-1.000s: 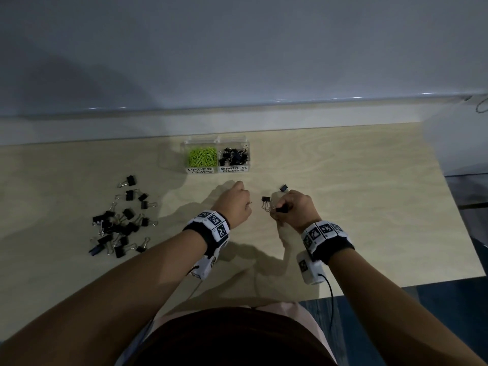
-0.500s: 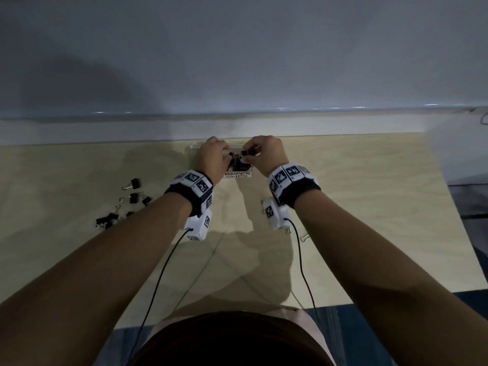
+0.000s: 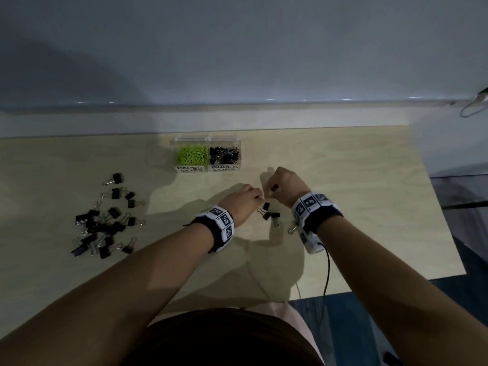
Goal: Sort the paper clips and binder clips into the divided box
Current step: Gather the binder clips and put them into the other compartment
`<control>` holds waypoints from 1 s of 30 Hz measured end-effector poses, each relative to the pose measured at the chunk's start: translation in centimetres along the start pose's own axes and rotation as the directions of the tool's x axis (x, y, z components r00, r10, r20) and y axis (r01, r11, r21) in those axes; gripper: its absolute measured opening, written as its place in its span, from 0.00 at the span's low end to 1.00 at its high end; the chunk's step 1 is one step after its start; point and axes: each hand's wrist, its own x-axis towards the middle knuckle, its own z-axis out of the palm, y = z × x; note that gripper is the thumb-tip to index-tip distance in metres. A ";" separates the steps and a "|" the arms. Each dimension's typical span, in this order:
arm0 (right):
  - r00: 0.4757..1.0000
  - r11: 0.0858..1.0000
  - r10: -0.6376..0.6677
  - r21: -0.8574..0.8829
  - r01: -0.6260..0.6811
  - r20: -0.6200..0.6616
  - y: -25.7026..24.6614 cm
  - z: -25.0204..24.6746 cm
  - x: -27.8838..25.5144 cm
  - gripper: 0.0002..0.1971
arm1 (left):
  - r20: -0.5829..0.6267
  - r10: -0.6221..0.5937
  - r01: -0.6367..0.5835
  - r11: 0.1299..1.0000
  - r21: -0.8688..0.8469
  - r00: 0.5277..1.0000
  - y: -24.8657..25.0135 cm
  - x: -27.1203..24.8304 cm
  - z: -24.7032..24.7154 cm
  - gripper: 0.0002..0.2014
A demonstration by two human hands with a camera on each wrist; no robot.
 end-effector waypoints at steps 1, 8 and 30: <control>1.000 1.000 -0.003 -0.015 0.003 -0.002 -0.1 0.5 -0.2 0.09 | -0.010 -0.008 0.008 1.000 0.008 1.000 -0.1 0.0 0.1 0.20; 0.991 0.993 0.077 0.096 -0.066 -0.112 2.3 1.4 -1.5 0.07 | -0.105 -0.114 0.090 0.974 -0.207 0.988 -1.1 -0.3 0.1 0.11; 0.996 0.977 0.007 0.214 0.011 -0.087 4.3 4.4 -8.7 0.07 | 0.019 -0.187 0.185 0.948 -0.260 0.982 2.7 0.0 0.6 0.13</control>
